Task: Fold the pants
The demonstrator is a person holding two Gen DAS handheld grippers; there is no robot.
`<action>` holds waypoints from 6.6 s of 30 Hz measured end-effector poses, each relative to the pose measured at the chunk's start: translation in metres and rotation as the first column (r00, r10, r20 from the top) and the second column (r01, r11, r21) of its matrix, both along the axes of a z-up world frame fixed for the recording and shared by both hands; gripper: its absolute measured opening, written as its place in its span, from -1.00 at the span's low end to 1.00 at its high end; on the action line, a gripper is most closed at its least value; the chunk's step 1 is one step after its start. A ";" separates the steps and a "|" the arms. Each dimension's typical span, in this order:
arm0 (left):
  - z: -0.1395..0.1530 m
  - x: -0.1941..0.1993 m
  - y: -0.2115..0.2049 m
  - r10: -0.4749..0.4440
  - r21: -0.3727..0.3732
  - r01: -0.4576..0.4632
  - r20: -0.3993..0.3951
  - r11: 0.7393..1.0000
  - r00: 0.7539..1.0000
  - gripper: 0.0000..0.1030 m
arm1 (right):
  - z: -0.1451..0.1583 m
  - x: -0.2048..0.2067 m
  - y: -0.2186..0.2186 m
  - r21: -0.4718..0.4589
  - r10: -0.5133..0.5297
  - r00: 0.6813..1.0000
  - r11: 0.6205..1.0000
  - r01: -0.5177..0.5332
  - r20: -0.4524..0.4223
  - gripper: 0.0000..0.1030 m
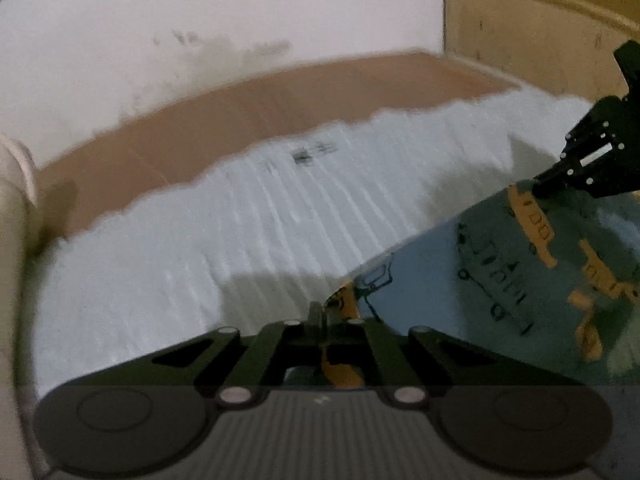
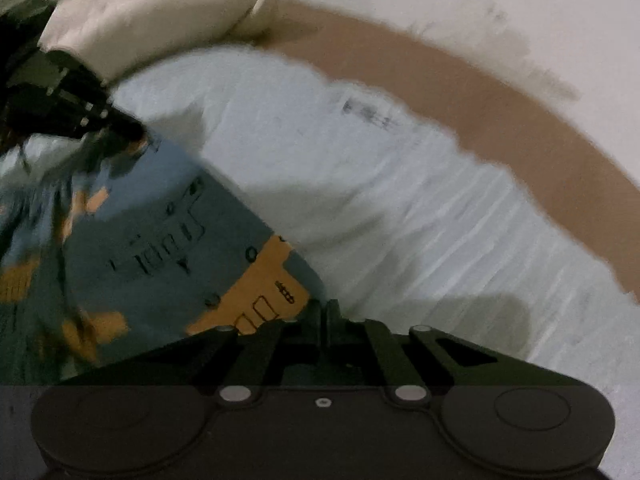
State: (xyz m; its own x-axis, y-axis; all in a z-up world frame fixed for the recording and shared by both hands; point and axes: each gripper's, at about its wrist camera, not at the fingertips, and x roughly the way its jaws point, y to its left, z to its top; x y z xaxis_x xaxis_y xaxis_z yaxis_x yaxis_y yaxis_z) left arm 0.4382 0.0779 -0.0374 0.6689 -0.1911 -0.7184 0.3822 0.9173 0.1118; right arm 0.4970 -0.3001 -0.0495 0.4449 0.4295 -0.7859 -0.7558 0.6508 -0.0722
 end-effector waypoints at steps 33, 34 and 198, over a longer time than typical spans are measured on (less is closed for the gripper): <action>0.052 -0.111 0.011 -0.013 -0.102 0.031 0.167 0.994 0.986 -0.99 | 0.063 -0.141 -0.032 0.212 -0.153 0.977 0.970 0.120 0.147 -0.99; 0.054 -0.124 0.009 -0.021 -0.098 0.039 0.181 0.994 0.983 -0.99 | 0.068 -0.161 -0.035 0.214 -0.155 0.975 0.969 0.119 0.159 -0.99; -0.015 -0.370 -0.310 -0.439 0.194 0.409 0.153 0.892 0.885 -0.95 | -0.001 -0.440 -0.278 0.392 -0.874 0.482 0.421 0.818 -0.066 -0.89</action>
State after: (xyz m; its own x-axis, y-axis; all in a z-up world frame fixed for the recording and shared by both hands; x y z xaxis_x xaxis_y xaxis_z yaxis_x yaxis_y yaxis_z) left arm 0.0677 -0.2325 -0.0521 0.6734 -0.3858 -0.6306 0.6886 0.6377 0.3452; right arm 0.0573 -0.5780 -0.0507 0.8128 -0.0172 -0.5822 0.1911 0.9521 0.2386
